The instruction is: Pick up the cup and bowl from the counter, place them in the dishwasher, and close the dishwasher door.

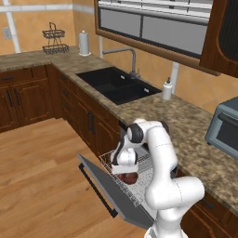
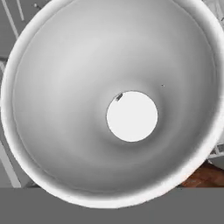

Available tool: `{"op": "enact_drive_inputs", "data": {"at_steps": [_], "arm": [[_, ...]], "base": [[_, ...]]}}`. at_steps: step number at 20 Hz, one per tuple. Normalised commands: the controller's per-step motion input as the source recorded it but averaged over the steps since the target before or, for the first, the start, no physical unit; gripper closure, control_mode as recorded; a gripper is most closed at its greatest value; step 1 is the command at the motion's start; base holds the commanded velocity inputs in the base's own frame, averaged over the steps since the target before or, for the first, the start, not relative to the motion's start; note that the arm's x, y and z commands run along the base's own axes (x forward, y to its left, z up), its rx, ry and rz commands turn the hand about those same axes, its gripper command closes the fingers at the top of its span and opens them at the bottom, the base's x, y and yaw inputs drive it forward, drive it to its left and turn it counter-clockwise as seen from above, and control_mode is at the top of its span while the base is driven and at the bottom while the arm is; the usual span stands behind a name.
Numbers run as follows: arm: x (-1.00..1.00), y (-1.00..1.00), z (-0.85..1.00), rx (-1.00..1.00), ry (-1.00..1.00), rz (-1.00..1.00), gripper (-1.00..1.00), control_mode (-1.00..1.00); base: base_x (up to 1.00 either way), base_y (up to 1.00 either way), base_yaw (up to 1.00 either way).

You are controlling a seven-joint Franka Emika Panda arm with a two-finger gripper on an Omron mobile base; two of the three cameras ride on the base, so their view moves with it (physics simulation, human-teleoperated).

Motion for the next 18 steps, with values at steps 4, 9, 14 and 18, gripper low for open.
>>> {"op": "enact_drive_inputs", "data": {"at_steps": [4,9,14,18], "arm": [[-0.21,0.24,0.65,0.00,0.00,0.00,-1.00,-1.00],[-0.34,0.16,0.39,0.00,0.00,0.00,-1.00,-1.00],[-0.83,0.66,0.75,-0.04,0.00,0.00,-1.00,-1.00],[-0.75,0.78,0.77,-0.11,0.00,0.00,-1.00,-1.00]], "base": [[0.00,0.00,0.00],[0.00,0.00,0.00],[0.00,0.00,0.00],[0.00,0.00,0.00]]}}
